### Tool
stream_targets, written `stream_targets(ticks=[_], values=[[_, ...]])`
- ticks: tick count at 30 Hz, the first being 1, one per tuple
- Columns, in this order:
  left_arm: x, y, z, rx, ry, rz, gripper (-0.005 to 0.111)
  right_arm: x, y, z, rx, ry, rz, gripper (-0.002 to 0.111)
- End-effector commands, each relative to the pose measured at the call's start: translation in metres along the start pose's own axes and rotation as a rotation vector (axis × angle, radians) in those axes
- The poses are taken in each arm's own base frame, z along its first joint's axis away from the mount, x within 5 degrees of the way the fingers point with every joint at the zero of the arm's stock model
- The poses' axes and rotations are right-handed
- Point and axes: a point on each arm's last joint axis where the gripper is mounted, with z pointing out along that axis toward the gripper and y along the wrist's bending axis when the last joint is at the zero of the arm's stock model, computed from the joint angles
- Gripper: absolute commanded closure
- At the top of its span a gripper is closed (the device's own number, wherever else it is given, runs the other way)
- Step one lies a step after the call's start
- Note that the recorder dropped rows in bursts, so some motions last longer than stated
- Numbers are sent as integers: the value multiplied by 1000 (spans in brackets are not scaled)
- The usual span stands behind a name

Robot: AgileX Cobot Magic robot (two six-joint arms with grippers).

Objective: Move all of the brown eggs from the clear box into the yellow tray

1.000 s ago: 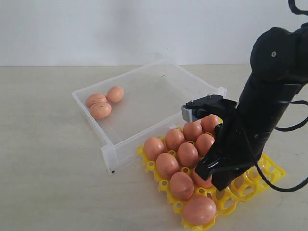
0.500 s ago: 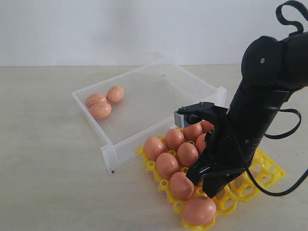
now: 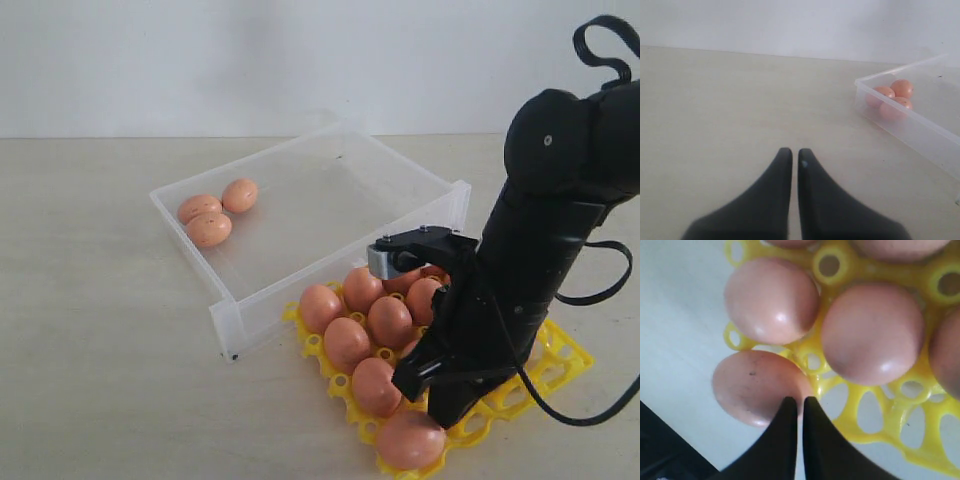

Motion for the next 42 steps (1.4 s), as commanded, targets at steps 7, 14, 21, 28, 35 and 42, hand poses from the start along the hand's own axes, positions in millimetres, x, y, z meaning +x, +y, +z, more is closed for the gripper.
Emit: stream_targets(ticks=[7,14,21,28,35,42], values=[[0,0,0,-2,-5,-4,103,12,-9,21,55,-60,15,109],[0,0,0,-2,-5,-4,103,11,-7,21,30,-62,24,109],[0,0,0,-2,-5,-4,103,10,1,21,-61,-81,-26,109],[0,0,0,-2,-5,-4,103,10,-5,21,6,-78,-22,109],[0,0,0,-2,-5,-4,103,5,-10,20,66,-132,-1,109],[0,0,0,-2,-5,-4,103,4,-4,-1,89,-211,-34,109]])
